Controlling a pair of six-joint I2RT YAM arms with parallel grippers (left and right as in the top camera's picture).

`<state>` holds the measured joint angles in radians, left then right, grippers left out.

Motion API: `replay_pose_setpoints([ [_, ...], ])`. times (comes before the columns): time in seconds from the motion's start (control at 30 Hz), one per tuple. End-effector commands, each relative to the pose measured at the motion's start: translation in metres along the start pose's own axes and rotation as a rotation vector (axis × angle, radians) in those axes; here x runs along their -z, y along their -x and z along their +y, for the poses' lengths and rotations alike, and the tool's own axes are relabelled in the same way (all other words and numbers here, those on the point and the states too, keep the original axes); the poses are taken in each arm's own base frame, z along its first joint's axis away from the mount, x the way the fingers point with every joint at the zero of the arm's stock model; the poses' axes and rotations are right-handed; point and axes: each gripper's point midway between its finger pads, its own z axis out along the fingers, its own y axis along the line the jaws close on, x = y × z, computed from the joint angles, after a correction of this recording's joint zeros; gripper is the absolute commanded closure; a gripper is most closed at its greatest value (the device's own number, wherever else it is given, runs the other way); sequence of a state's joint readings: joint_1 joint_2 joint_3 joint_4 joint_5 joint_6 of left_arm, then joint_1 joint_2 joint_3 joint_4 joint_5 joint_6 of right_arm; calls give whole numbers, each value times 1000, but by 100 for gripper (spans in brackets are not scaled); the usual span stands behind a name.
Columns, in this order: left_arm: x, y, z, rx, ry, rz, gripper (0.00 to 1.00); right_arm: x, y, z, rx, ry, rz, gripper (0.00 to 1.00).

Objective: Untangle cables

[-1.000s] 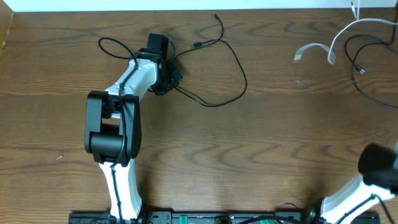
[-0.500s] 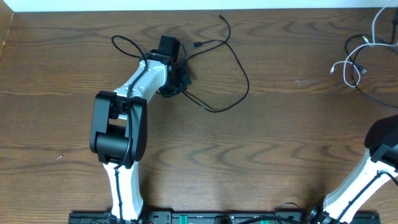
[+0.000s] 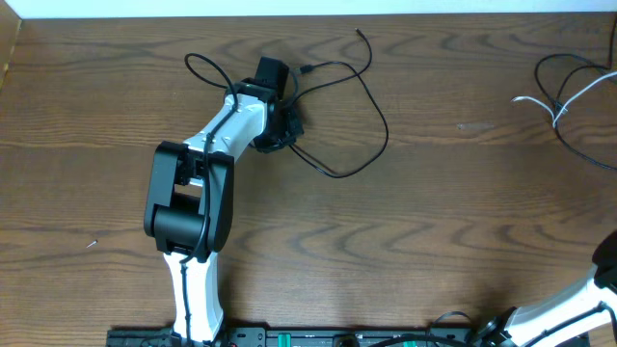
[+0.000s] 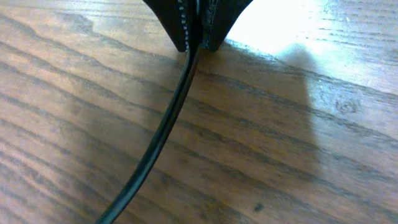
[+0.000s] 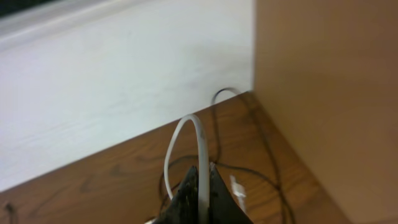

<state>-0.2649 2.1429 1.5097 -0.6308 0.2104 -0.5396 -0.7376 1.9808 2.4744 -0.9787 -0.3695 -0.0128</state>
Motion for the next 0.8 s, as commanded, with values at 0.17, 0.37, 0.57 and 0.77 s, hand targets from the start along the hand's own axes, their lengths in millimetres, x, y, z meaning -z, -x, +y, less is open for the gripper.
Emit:
replay_pose_setpoints([
  [0.17,25,-23,-24,-224,-1,1,93,-80,-82,-58,-97,-79,211,87],
  [0.37,111,-25,-76,-355,-120,-193,92,-102,-99,-27,-126,102,251,1],
  [0.57,213,-36,-119,-431,-301,-413,93,-73,-76,34,-109,350,212,1],
  [0.77,271,-39,-139,-389,-442,-543,92,-32,-85,116,24,579,265,1],
])
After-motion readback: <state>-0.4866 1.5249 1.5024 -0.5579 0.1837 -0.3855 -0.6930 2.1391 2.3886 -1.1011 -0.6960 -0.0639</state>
